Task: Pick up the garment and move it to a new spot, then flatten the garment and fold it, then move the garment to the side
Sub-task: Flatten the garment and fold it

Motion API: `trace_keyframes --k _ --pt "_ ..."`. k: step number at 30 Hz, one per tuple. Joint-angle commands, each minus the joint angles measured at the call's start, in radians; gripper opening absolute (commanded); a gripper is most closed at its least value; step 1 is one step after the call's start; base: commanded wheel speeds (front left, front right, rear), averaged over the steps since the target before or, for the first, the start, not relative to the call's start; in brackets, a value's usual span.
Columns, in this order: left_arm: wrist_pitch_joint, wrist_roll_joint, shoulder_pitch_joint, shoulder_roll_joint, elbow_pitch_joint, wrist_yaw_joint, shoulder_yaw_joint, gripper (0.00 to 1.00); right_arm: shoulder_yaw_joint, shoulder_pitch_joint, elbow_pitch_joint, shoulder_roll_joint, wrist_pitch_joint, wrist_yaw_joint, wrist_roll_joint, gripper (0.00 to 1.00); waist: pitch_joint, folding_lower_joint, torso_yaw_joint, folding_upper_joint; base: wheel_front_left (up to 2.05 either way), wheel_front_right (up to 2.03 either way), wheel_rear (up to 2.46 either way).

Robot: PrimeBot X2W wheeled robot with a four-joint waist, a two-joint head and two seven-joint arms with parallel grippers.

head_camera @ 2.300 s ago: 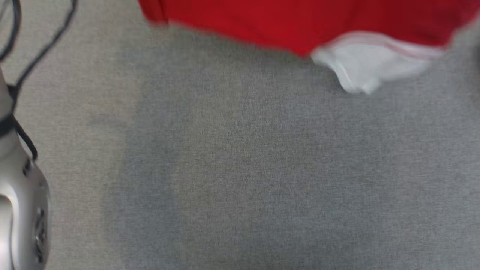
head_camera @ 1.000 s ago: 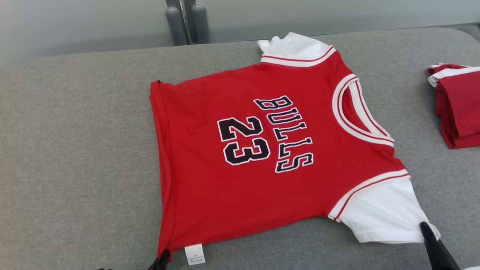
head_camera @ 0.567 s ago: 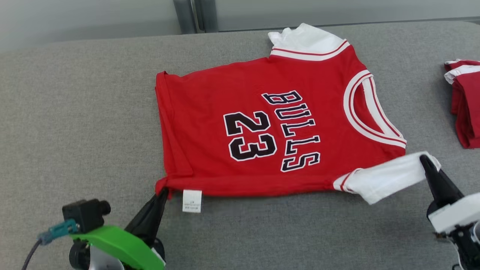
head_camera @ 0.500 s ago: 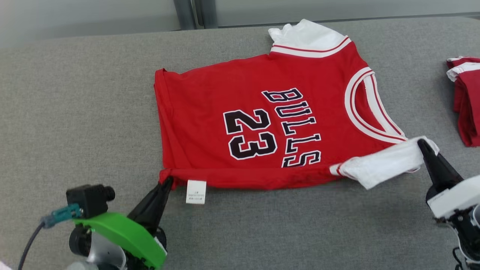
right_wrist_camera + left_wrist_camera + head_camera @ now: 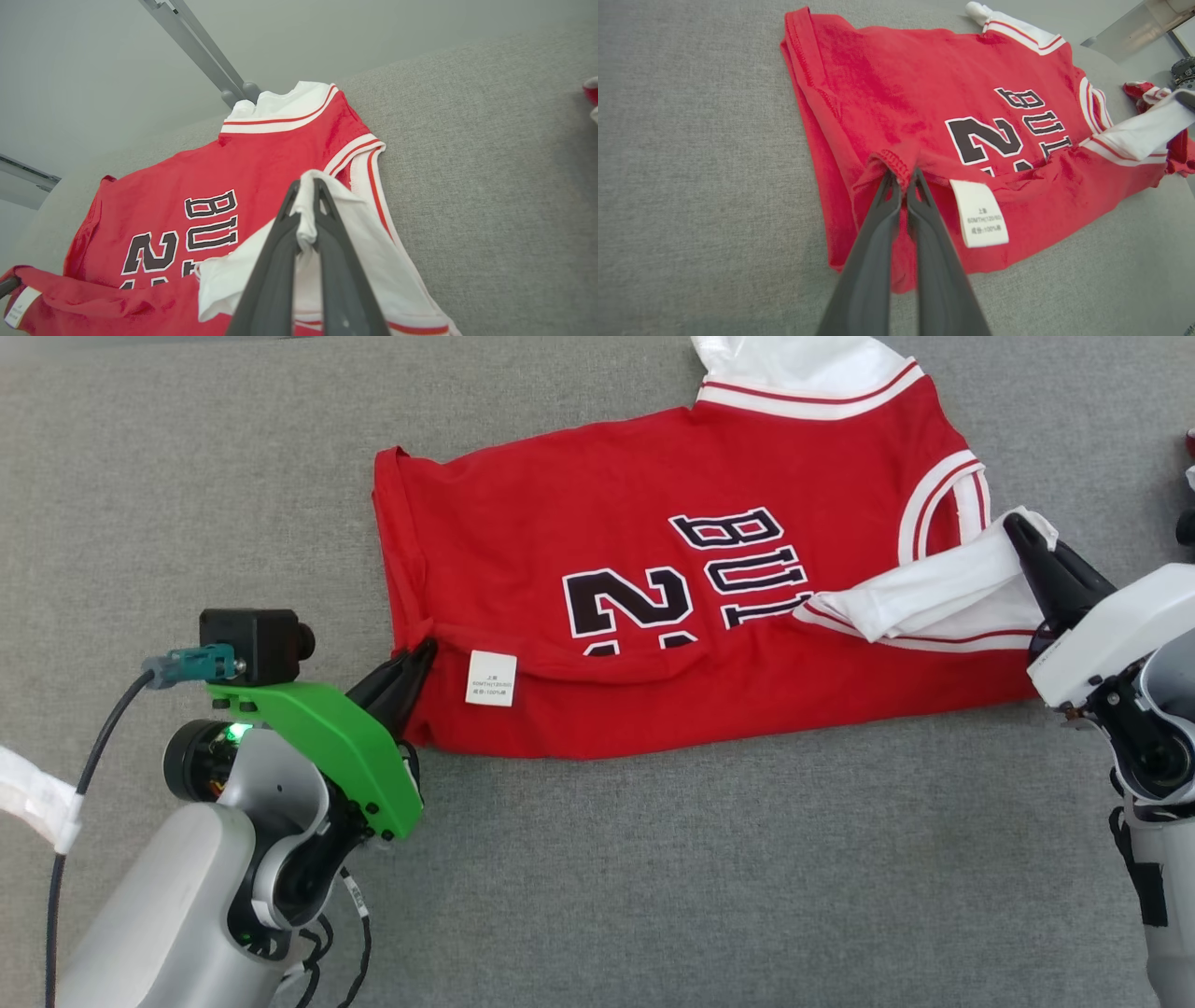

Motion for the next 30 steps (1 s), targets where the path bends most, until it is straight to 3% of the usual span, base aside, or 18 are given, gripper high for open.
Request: trace_keyframes --k 1,14,15,16,17,21,25,30 --pt "0.003 0.006 -0.028 -0.005 0.025 -0.005 -0.003 0.0 0.005 -0.026 0.013 -0.007 -0.012 0.0 -0.008 0.0 0.021 0.0 0.001 0.0 0.0 0.0 0.0" --pt "-0.023 0.017 -0.089 -0.015 0.146 -0.024 0.0 0.0 0.08 -0.111 0.118 -0.047 -0.1 0.0 -0.014 0.0 0.033 0.0 -0.002 0.0 0.0 0.0 0.0" --pt "-0.032 0.017 -0.092 -0.019 0.154 -0.022 0.004 0.15 0.086 -0.117 0.129 -0.049 -0.107 0.0 -0.014 0.0 0.033 0.0 -0.002 0.0 0.0 0.0 0.0" --pt "-0.034 0.019 -0.094 -0.021 0.159 -0.02 0.003 0.43 0.09 -0.121 0.137 -0.05 -0.112 0.0 -0.012 0.42 0.032 0.0 -0.002 0.0 0.0 0.0 0.0" --pt "-0.036 0.022 -0.091 -0.024 0.164 -0.024 -0.002 1.0 0.098 -0.122 0.148 -0.053 -0.112 0.0 -0.013 1.0 0.03 0.0 -0.003 0.0 0.0 0.0 0.0" --pt "-0.064 0.035 -0.059 -0.012 0.167 -0.01 0.006 1.0 0.127 -0.111 0.138 -0.082 -0.129 0.0 -0.03 1.0 0.019 0.0 -0.01 0.0 0.0 0.0 0.0" --pt "-0.113 0.007 0.028 0.011 0.079 0.008 0.048 1.0 0.136 -0.042 0.058 -0.145 -0.131 0.0 -0.045 1.0 0.009 0.0 -0.026 0.0 0.0 0.0 0.0" --pt "-0.117 -0.037 0.175 0.04 -0.063 0.034 0.066 1.0 0.127 0.115 -0.074 -0.247 -0.037 0.0 -0.078 1.0 0.02 0.0 -0.029 0.0 0.0 0.0 0.0"
